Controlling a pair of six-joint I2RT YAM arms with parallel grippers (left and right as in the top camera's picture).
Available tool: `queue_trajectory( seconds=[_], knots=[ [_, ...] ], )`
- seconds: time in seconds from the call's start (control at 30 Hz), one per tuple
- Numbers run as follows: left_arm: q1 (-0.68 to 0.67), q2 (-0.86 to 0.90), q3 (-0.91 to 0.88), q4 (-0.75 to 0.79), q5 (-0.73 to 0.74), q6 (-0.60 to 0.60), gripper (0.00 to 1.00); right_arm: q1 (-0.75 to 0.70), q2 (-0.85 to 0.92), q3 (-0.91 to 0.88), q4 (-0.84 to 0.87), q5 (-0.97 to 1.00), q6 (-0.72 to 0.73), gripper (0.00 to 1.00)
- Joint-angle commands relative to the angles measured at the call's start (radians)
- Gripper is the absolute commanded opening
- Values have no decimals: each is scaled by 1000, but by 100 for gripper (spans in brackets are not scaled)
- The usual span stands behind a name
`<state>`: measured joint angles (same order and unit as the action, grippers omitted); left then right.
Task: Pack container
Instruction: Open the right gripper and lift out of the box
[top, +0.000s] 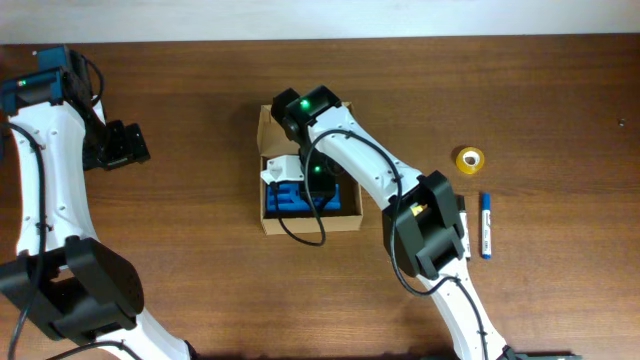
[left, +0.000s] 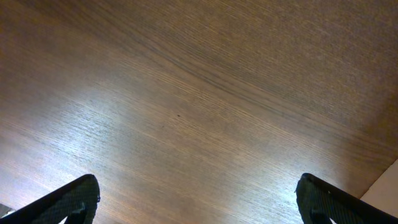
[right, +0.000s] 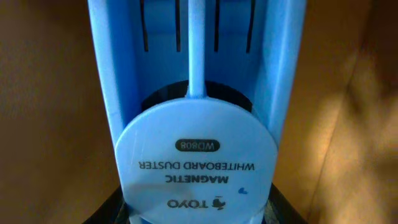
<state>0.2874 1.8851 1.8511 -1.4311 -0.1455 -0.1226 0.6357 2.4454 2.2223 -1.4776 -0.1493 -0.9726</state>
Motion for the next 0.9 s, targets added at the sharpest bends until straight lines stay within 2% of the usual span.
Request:
queue_trajectory(
  seconds=[0.0,0.07,0.2,0.23,0.27,0.33,0.37,0.4,0.43,0.5,0.73,0.8,0.87],
  knots=[
    [2,-13,-5,0,2,16,100,-2,3,-1,3,-27,21,4],
    [2,-13,-5,0,2,16,100,-2,3,-1,-2,-27,39,28],
    [2,-13,-5,0,2,16,100,-2,3,0,-15,-27,65,33],
    [2,-13,-5,0,2,16,100,-1,1,0,-19,-27,65,63],
    [2,-13,-5,0,2,16,100,-1,0,0,-23,-27,65,84],
    [2,-13,-5,0,2,16,100,-1,-9,0,-27,-25,65,81],
    [2,-13,-5,0,2,16,100,-1,-15,0,-27,-23,64,66],
    [2,-13,-5,0,2,16,100,-1,-23,0,-26,-23,65,58],
    [2,-13,-5,0,2,16,100,-1,-29,0,-26,-23,65,57],
    [2,-13,-5,0,2,16,100,-1,-48,0,-26,-16,65,62],
    [2,-13,-5,0,2,16,100,-1,-188,0,-24,55,117,64],
    [2,-13,-5,0,2,16,100,-1,-254,0,-19,106,162,54],
    [2,-13,-5,0,2,16,100,-4,-321,0,-8,144,220,31]
  ],
)
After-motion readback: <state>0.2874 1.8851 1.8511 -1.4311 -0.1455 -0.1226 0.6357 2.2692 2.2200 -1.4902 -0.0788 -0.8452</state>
